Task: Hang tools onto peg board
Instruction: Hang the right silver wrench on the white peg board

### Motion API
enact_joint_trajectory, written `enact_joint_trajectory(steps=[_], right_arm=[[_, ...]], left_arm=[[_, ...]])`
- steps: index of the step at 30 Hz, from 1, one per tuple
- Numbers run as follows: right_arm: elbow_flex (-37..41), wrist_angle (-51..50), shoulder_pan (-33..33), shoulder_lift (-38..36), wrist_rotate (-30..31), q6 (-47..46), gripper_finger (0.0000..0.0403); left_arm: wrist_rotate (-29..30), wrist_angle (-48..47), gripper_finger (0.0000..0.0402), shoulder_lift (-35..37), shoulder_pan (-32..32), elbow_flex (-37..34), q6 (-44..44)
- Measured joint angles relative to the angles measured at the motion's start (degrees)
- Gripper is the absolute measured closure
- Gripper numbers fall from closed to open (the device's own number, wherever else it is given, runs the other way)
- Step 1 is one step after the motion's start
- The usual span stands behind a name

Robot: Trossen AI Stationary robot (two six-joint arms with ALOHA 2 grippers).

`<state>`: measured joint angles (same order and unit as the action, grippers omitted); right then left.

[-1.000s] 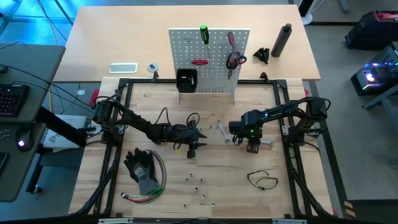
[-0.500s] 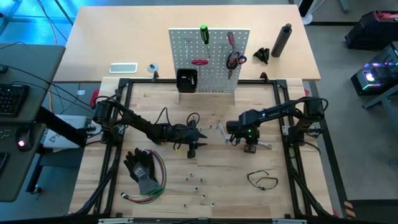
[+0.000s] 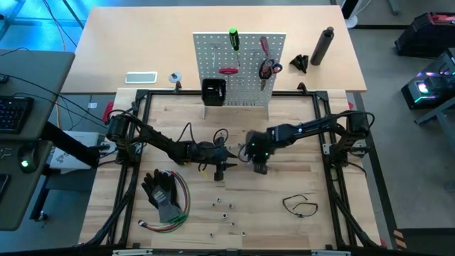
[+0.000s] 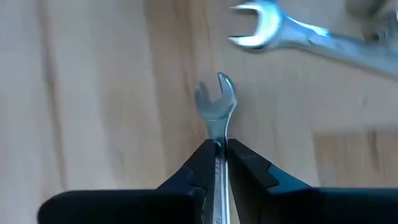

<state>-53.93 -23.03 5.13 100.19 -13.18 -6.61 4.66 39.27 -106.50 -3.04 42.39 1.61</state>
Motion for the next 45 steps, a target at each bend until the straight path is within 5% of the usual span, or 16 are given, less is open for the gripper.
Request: enact_joint_trajectory(steps=[5, 19, 37, 45], right_arm=[[0.0, 4.0, 0.1, 0.0, -0.9, 0.5, 0.0370], [-2.6, -5.6, -2.1, -1.6, -0.7, 2.7, 0.0369], [-2.6, -19.3, -6.6, -28.1, 13.5, -1.3, 0.0369], [-2.6, -26.7, -10.0, -32.1, 19.0, -6.1, 0.0369]], left_arm=[[0.0, -0.1, 0.0254, 0.0, 0.0, 0.0, -0.2], [0.4, 1.2, 0.0254, 0.0, 0.1, 0.0, -0.9], [6.0, 1.1, 0.0254, 1.5, 0.2, 0.0, 4.5], [6.0, 1.1, 0.0254, 1.6, -0.1, 0.0, -0.7]])
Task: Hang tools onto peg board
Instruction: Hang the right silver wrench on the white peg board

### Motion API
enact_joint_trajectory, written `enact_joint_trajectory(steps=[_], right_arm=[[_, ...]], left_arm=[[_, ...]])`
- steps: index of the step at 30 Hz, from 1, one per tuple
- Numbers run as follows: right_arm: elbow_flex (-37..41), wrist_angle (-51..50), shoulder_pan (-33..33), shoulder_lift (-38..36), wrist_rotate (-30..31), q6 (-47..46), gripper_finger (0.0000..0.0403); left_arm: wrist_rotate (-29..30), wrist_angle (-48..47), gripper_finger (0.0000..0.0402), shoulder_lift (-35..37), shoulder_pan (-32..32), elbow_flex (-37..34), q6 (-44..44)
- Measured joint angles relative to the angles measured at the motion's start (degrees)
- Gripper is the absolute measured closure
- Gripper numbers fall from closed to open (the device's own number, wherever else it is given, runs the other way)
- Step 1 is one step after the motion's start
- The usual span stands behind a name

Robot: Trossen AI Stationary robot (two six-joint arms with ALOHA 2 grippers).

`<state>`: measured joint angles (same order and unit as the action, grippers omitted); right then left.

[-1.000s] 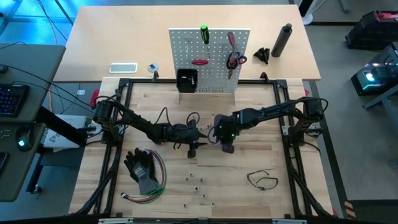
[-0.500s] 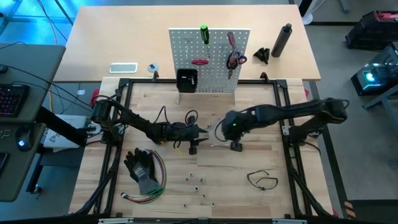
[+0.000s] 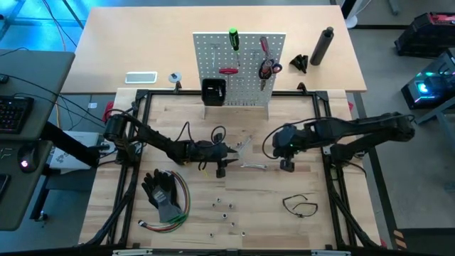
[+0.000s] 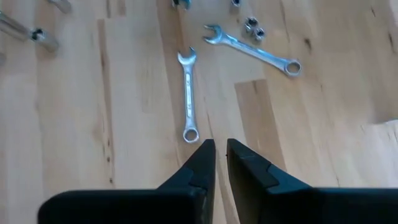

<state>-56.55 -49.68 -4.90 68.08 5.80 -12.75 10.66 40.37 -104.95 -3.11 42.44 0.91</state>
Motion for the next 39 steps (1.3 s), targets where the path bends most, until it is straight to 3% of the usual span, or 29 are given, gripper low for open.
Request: enact_joint_trajectory(steps=[6, 13, 22, 36, 39], right_arm=[[2.9, 1.2, -1.5, 0.1, 0.5, -2.0, 0.0369], [11.5, 5.6, -2.1, 0.1, -0.9, -7.9, 0.0369], [23.2, 18.1, -6.8, 0.1, -3.0, -14.3, 0.0369], [23.7, 27.3, -11.4, 0.1, 1.9, -10.4, 0.0369], [23.7, 28.1, -12.3, 0.1, 4.7, -9.2, 0.0369]], left_arm=[[0.0, -0.2, 0.0254, 0.0, 0.0, 0.0, -1.8], [0.0, -0.3, 0.0254, 0.0, 0.0, 0.0, -1.8], [0.0, -0.3, 0.0254, 0.0, 0.0, 0.0, -1.8], [0.0, -0.3, 0.0254, 0.0, 0.0, 0.0, -1.8], [-0.5, -3.7, 0.0254, 0.1, 0.0, -0.3, 8.0]])
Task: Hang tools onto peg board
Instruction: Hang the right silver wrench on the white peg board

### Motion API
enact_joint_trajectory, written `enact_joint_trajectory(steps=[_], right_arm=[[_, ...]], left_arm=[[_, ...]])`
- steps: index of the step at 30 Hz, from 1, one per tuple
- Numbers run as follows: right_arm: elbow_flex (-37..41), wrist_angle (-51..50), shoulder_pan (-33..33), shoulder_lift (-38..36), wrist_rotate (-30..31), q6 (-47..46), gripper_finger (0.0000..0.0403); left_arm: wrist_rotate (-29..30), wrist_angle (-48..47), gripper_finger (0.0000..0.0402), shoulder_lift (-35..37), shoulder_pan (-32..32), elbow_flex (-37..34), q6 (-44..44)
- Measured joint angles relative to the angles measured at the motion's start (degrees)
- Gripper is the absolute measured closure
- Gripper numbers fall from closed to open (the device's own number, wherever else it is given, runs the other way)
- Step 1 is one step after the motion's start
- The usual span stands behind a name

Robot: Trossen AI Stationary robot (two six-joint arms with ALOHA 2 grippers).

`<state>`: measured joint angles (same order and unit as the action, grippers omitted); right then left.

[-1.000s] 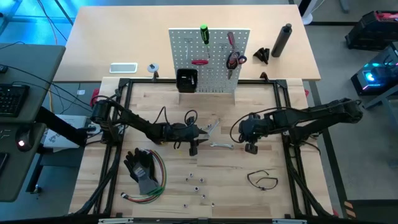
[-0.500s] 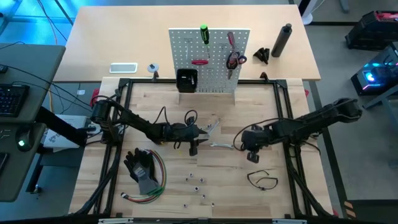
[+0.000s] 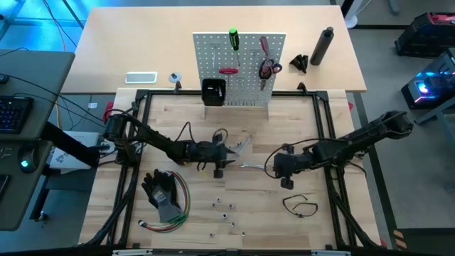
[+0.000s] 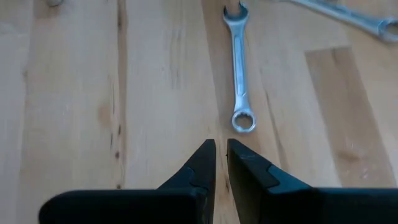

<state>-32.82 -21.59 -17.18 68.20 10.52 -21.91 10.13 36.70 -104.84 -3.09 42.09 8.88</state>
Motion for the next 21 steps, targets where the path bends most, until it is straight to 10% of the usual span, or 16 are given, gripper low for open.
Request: enact_joint_trajectory(steps=[6, 21], right_arm=[[0.0, 3.0, -0.1, 0.2, 1.0, 1.5, 0.0369], [-0.1, 10.7, 0.8, 12.6, 2.0, 2.5, 0.0369]], left_arm=[[-0.1, -6.0, 0.0254, -0.3, 0.0, -0.2, 13.9], [-0.1, -5.6, 0.0254, -0.3, 0.0, -0.2, 13.8]])
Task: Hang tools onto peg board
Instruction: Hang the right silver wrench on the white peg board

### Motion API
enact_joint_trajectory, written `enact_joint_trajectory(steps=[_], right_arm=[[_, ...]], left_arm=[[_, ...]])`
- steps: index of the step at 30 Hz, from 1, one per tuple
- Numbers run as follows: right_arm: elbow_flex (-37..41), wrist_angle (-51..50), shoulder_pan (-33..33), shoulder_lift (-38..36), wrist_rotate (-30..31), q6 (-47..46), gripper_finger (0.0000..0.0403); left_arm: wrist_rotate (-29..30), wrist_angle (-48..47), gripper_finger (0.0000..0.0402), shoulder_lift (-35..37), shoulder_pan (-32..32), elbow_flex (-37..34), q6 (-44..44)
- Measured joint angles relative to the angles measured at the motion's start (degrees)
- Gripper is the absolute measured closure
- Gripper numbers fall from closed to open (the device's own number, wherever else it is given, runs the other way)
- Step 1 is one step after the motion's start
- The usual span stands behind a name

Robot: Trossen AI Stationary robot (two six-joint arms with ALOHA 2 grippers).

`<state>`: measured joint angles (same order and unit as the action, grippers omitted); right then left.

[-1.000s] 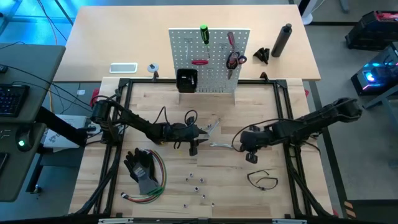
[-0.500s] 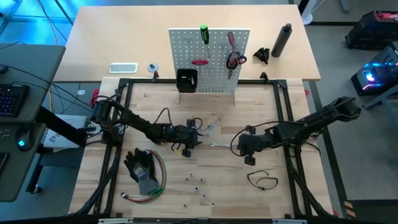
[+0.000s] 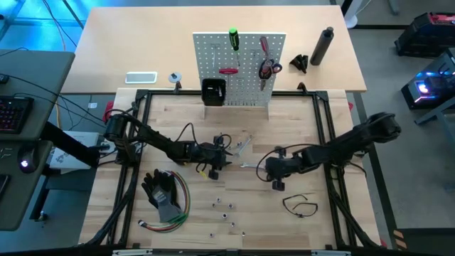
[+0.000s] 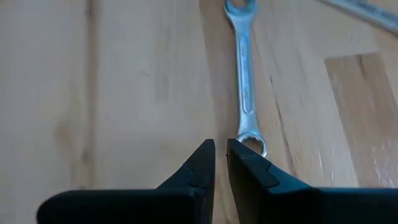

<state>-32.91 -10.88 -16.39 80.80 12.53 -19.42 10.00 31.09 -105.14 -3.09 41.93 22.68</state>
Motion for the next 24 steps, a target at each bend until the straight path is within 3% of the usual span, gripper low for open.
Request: enact_joint_trajectory(steps=[24], right_arm=[[0.0, 0.6, 5.3, 2.4, 0.2, 3.0, 0.0369]], left_arm=[[0.0, 1.8, 0.0254, 0.0, 0.4, 0.9, 0.0]])
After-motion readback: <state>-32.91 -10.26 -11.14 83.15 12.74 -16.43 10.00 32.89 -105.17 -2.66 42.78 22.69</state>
